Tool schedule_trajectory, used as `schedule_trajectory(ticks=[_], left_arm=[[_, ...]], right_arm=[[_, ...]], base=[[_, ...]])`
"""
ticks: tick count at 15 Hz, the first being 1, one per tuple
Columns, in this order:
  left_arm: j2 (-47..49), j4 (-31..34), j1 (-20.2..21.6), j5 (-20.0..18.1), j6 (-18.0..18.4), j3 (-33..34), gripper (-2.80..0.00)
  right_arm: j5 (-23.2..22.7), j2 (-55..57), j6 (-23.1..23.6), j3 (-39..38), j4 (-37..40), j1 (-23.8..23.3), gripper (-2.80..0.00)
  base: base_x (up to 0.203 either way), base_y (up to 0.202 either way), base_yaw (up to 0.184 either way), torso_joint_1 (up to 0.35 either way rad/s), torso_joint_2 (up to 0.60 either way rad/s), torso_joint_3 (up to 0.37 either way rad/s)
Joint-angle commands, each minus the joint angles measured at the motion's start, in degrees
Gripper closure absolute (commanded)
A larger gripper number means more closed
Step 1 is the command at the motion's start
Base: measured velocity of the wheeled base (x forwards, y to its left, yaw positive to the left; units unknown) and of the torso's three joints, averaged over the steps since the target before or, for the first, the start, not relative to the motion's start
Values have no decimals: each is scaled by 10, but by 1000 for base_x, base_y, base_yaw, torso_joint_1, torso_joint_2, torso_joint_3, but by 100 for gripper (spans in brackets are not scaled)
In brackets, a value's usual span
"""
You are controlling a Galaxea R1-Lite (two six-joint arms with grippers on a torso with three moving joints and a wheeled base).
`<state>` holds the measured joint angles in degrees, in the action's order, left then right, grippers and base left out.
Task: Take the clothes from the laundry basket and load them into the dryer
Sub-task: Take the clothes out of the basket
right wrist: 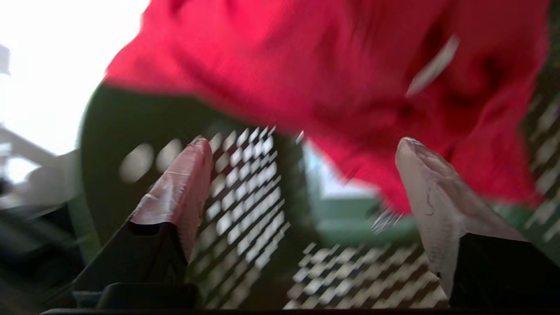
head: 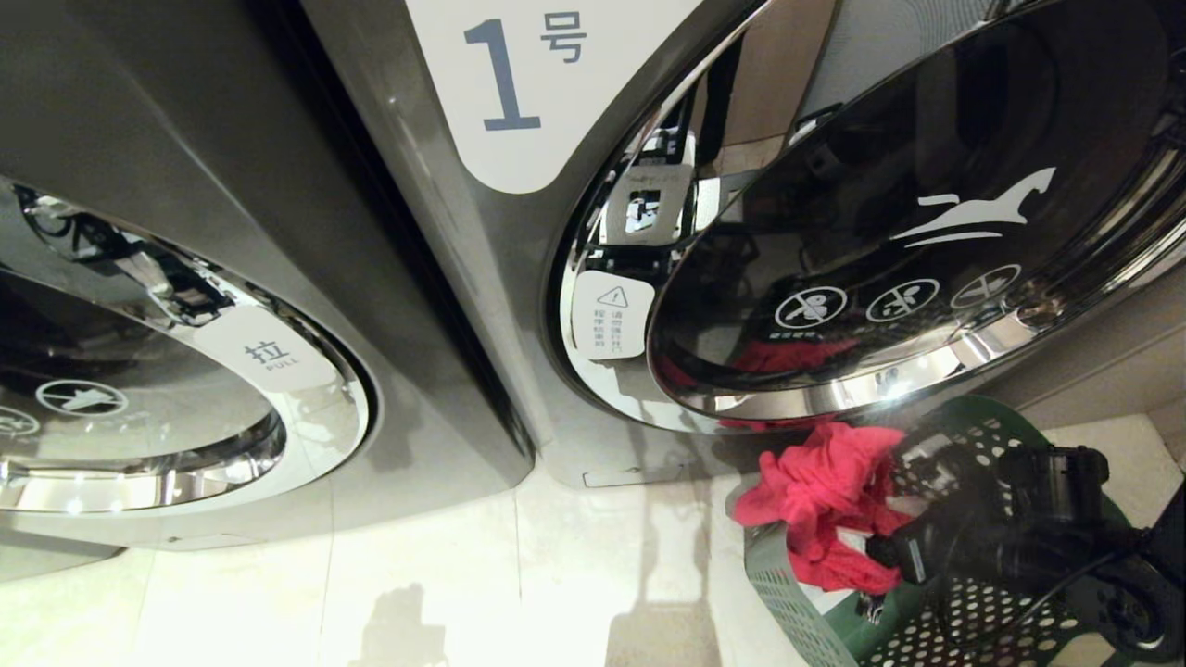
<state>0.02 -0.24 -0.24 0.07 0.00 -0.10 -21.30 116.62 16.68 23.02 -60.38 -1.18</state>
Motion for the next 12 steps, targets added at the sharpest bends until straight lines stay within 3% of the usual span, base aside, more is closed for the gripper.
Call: schedule_trajectory(ticks=[1,4,9,12], left_arm=[[-1,0,0,0,0,0,0],[-1,0,0,0,0,0,0],[-1,0,0,0,0,0,0],[-1,0,0,0,0,0,0]], right_arm=[[-1,38,7,14,-31,0,-280],[0,65,8,10,-98,0,-280],[5,82,8,15,-120,0,-280],[30,94,5,21,-134,1,-280]], base=[[0,0,0,0,0,0],[0,0,0,0,0,0],[0,0,0,0,0,0],[0,0,0,0,0,0]])
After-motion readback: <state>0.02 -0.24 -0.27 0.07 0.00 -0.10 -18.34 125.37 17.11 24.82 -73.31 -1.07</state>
